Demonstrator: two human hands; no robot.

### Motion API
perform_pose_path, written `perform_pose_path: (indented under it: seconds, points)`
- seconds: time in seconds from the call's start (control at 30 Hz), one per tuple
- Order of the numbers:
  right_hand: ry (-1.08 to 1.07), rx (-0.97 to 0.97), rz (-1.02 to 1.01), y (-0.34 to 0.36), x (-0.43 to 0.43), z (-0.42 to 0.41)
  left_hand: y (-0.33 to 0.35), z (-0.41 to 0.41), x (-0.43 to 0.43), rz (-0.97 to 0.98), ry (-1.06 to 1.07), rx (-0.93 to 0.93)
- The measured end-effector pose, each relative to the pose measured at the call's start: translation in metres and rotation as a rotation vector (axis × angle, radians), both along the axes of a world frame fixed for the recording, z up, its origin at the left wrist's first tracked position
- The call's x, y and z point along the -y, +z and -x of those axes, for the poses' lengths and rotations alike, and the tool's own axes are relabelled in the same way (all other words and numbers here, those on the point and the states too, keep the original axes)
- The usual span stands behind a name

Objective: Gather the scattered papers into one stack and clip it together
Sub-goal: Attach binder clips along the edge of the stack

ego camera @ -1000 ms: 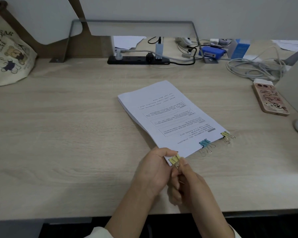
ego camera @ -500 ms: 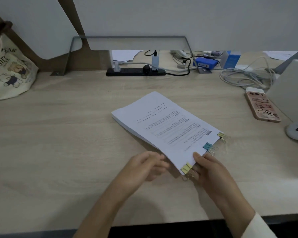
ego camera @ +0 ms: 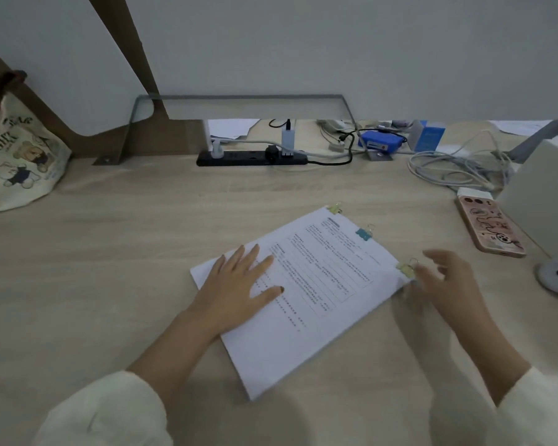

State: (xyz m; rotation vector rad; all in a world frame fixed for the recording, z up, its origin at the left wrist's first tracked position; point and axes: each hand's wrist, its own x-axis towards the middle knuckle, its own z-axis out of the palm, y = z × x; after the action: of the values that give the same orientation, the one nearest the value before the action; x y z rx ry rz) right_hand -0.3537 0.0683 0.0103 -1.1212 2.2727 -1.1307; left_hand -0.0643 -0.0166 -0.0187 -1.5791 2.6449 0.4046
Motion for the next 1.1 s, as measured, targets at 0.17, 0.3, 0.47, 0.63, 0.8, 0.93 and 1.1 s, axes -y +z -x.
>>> perform_pose_path:
  seconds: [0.17,0.3,0.47,0.63,0.8,0.93,1.1]
  points:
    - [0.230,-0.005,-0.116,-0.030,-0.017,-0.052,0.012,0.019,-0.023,0.173,0.053,0.128]
    - [0.324,-0.150,-0.123,-0.033,0.005,-0.063,0.009,0.012,-0.031,0.391,-0.033,-0.049]
    - [0.484,-0.378,-0.137,-0.040,0.043,-0.064,-0.016,-0.012,-0.029,0.134,0.128,-0.119]
    - [0.570,-0.640,-0.193,-0.044,0.057,-0.092,-0.027,-0.035,-0.031,0.124,0.211,-0.157]
    - [0.702,-0.676,-0.186,-0.031,0.104,-0.107,-0.022,-0.049,-0.031,0.133,0.227,-0.194]
    - [0.814,-0.686,-0.181,-0.036,0.126,-0.122,-0.025,-0.049,-0.030,0.145,0.256,-0.217]
    - [0.877,-0.655,-0.271,-0.026,0.148,-0.120,-0.033,-0.055,-0.025,0.209,0.235,-0.093]
